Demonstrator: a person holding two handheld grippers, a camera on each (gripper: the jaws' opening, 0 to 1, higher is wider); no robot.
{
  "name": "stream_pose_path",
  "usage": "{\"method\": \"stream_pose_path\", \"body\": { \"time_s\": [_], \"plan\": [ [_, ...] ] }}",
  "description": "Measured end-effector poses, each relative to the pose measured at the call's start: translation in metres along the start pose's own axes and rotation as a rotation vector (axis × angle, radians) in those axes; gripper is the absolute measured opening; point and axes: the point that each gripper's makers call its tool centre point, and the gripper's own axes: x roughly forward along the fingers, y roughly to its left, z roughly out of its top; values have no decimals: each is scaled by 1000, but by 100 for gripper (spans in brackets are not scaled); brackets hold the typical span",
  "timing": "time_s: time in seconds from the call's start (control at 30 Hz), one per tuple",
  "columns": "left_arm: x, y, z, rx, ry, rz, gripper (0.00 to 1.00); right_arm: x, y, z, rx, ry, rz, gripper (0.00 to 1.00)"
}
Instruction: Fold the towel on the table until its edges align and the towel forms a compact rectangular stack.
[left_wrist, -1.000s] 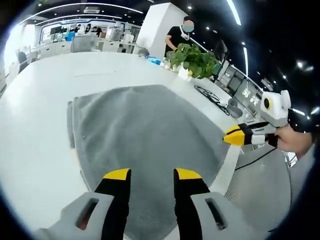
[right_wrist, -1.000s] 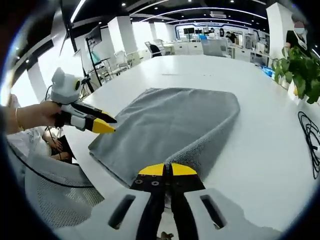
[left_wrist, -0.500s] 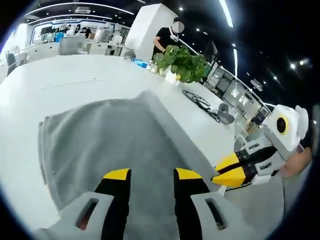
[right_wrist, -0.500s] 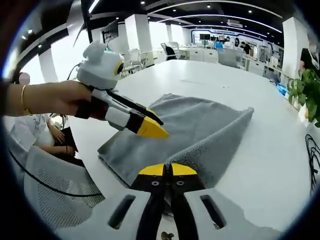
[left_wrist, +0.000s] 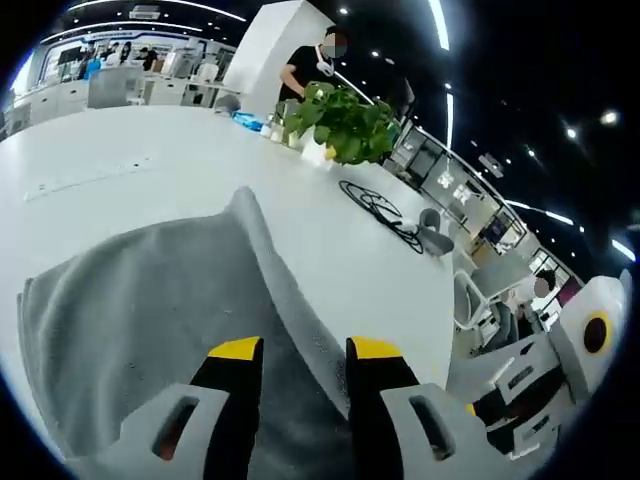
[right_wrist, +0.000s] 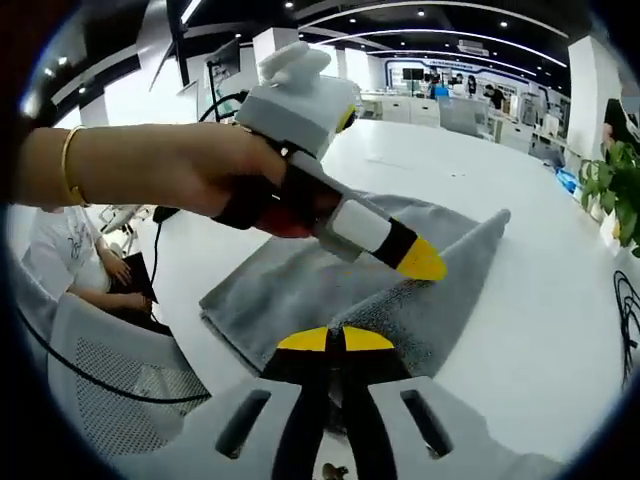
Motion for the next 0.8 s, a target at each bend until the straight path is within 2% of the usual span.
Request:
{"method": "stream_pose_path", "body": {
  "time_s": [0.1,0.3,0.4,0.57,0.63,0.73,0.8],
  "plan": [
    [7,-1,8,-10,-9,-8,33,2,-2,-2,4,-2,-4,0],
    [18,-3,10,-9,12,-6,32,-1,0,-1,4,-3,-7,0],
    [20,-4,12,-17,0,-9,29,-3,1,1,-10,-3,-9,0],
    [29,0,17,-38,3,11,25,-5,0,2,-25,0,-9,0],
    [39,7,24,-62,-4,16,25,-8,0,2,-37,4,-10,0],
    [45,1,29,-87,-7,-11,24,-6,-2,1,-49,3,-12,0],
    [48,0,30,-79,2,-2,21,-10,-1,2,-52,5,-13,0]
  ]
}}
